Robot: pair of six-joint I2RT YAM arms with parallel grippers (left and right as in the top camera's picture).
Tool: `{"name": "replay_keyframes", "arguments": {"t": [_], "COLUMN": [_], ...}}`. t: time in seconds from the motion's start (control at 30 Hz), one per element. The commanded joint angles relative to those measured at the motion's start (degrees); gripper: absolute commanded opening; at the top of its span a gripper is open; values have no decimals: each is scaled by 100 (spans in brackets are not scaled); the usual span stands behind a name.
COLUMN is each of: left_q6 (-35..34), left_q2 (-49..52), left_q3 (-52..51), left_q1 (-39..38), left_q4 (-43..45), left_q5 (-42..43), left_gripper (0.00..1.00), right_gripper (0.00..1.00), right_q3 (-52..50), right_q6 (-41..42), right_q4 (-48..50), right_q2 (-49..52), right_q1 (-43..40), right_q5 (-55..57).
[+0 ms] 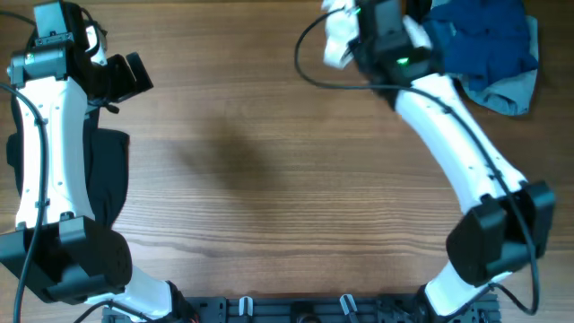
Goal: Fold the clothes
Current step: 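Place the white T-shirt on the top-right clothes stack and release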
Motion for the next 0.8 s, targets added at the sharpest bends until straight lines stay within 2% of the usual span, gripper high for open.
{"name": "replay_keyframes", "arguments": {"t": [0.0, 0.13, 0.2, 0.3, 0.43, 0.5, 0.53, 0.67, 0.77], "left_q6": [-72, -74, -74, -76, -227, -227, -225, -225, -225], "left_q2": [-17, -17, -17, -17, -17, -17, -17, -17, -15], "left_q3": [68, 68, 68, 68, 68, 68, 68, 68, 68], "left_q1": [42, 42, 42, 42, 42, 42, 42, 42, 42], "left_q4": [35, 46, 72, 96, 197, 267, 271, 269, 269], "left_q5": [48, 48, 48, 50, 70, 70, 70, 68, 68], "left_gripper": [100, 100, 100, 100, 100, 100, 100, 100, 100], "right_gripper": [4, 4, 4, 4, 4, 4, 4, 5, 4], "right_q3": [422, 448, 448, 444, 444, 444, 444, 444, 444], "right_q6": [-835, -1646, -1554, -1040, -678, -470, -37, 804, 1106], "right_q4": [396, 1228, 1296, 1257, 1290, 1327, 1405, 1637, 1681], "right_q2": [-243, -254, -247, -225, 76, 317, 505, 979, 1261], "right_q1": [-452, -1158, -1617, -2369, -2955, -3060, -3104, -3069, -3064], "right_q5": [793, 994, 695, -374, -776, -833, -835, -986, -1220]}}
